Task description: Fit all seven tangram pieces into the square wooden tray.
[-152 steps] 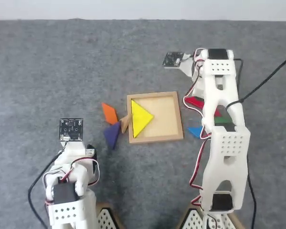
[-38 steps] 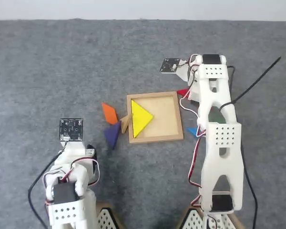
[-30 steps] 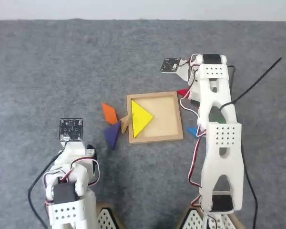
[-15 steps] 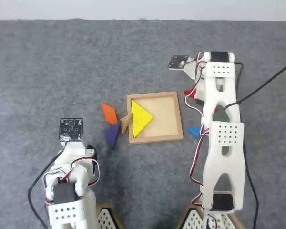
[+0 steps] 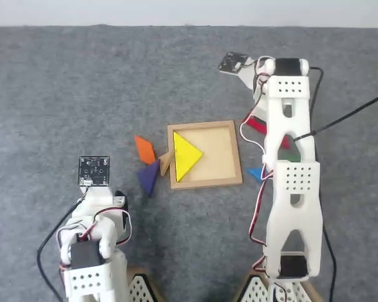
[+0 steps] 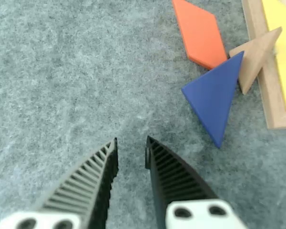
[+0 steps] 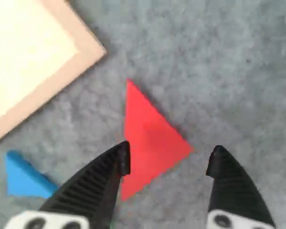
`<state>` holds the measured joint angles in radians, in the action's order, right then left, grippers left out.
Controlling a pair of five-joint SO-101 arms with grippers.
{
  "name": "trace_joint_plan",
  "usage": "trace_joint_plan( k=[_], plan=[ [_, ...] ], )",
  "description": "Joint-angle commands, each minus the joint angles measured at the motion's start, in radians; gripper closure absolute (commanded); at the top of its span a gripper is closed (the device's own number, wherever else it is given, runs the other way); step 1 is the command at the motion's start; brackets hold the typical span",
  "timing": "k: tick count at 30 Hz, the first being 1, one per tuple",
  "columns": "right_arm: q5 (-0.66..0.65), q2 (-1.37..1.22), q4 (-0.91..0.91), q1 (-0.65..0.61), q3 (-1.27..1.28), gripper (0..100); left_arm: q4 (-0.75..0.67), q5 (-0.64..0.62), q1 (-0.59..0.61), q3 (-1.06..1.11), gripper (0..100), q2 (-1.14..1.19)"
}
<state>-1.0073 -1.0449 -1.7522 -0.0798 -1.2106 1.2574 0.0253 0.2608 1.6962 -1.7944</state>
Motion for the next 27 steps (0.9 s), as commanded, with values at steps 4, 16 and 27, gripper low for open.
trace_joint_plan(
  k=[4, 16, 27],
  plan=[
    [-0.083, -0.022, -0.031, 0.027, 0.034, 66.7, 0.003, 0.002, 0.006, -0.013, 91, -0.02],
    [-0.084, -0.194, -0.013, 0.088, -0.13, 68.2, 0.003, 0.002, 0.006, -0.013, 91, -0.02],
    [-0.086, -0.375, 0.012, 0.087, -0.371, 68.5, 0.003, 0.002, 0.006, -0.013, 91, -0.02]
  ],
)
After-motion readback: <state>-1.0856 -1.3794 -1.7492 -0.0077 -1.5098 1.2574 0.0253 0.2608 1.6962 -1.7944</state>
